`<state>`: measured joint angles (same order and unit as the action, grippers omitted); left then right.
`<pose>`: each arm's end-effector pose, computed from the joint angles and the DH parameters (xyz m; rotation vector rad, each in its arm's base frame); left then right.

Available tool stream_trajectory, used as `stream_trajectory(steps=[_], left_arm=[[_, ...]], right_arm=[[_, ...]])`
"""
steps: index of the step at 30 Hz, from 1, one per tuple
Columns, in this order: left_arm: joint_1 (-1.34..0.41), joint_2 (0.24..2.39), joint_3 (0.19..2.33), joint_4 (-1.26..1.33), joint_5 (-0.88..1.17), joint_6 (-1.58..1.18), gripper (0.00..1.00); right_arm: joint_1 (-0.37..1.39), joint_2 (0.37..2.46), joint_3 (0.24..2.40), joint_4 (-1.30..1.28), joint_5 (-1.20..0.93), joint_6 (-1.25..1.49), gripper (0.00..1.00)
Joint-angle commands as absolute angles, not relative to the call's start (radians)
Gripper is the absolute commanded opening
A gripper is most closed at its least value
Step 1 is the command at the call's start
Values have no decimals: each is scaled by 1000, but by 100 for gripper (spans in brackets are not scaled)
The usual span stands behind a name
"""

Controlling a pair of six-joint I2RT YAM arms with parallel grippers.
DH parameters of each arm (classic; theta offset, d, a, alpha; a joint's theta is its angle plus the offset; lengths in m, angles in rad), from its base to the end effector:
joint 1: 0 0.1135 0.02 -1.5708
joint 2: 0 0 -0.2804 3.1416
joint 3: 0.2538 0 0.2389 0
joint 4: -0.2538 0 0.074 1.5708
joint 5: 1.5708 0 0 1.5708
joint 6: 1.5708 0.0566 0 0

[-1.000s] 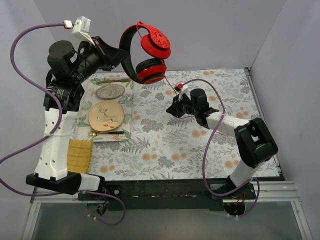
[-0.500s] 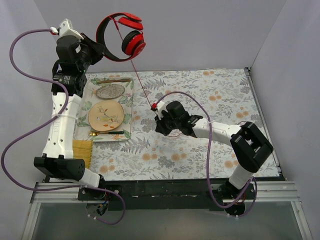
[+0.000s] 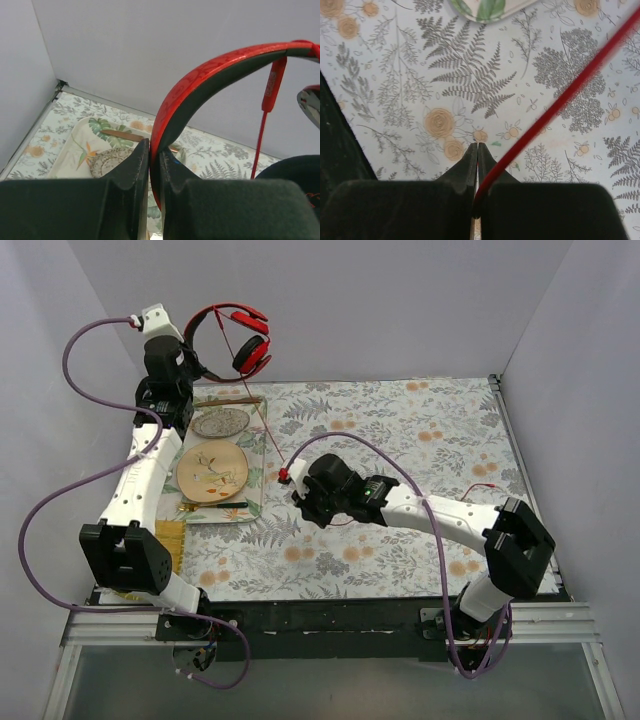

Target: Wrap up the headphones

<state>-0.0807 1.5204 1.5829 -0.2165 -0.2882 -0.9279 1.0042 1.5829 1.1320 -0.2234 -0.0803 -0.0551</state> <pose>0.3598 -0.0130 0.4482 -0.9075 1.4892 -0.4966 0.1892 0.3058 0.2657 -1.2065 1.9725 0.5906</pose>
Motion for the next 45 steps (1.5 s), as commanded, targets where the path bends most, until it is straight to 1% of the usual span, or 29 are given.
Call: stream_trajectory(steps=[1, 4, 5, 7, 8, 10, 11, 15, 19, 21, 23, 26, 30, 35, 38, 42, 45], left_arm=[[-74, 1471, 1455, 47, -333, -830, 0], [-127, 1444, 1352, 125, -336, -704, 0], [-170, 1434, 1276, 150, -347, -621, 0], [-221, 1408, 1203, 220, -377, -542, 0], [-266, 1399, 1146, 242, -383, -499, 0], [-308, 1385, 1092, 294, -396, -381, 0], [-339, 1368, 1072, 305, -391, -349, 0], [-368, 1336, 993, 255, -313, -256, 0], [-385, 1310, 974, 135, -201, -247, 0], [-396, 1292, 960, 86, -184, -238, 0], [-416, 1281, 954, 45, -151, -213, 0], [-449, 1270, 931, -33, -134, -189, 0], [-471, 1261, 920, -95, -92, -201, 0], [-472, 1241, 934, -165, -31, -245, 0], [-472, 1232, 952, -210, -2, -276, 0], [-472, 1215, 986, -284, 109, -324, 0], [-474, 1210, 994, -316, 132, -333, 0]], right_arm=[[1058, 1566, 1294, -403, -90, -100, 1], [1061, 1588, 1394, -480, -86, -107, 1], [1062, 1603, 1467, -535, -65, -113, 1], [1060, 1621, 1535, -583, -39, -136, 1], [1060, 1637, 1602, -622, -6, -146, 1], [1058, 1652, 1663, -662, 60, -158, 1], [1057, 1663, 1687, -678, 119, -169, 1], [993, 1671, 1787, -727, 186, -179, 1], [881, 1660, 1819, -724, 196, -173, 1], [803, 1654, 1824, -703, 190, -169, 1], [731, 1640, 1825, -678, 141, -167, 1], [672, 1634, 1845, -643, 88, -161, 1], [621, 1661, 1891, -640, 60, -169, 1], [543, 1692, 1881, -611, 31, -160, 1], [520, 1698, 1855, -583, 15, -158, 1], [496, 1707, 1855, -561, 6, -156, 1], [480, 1716, 1870, -560, -32, -158, 1]])
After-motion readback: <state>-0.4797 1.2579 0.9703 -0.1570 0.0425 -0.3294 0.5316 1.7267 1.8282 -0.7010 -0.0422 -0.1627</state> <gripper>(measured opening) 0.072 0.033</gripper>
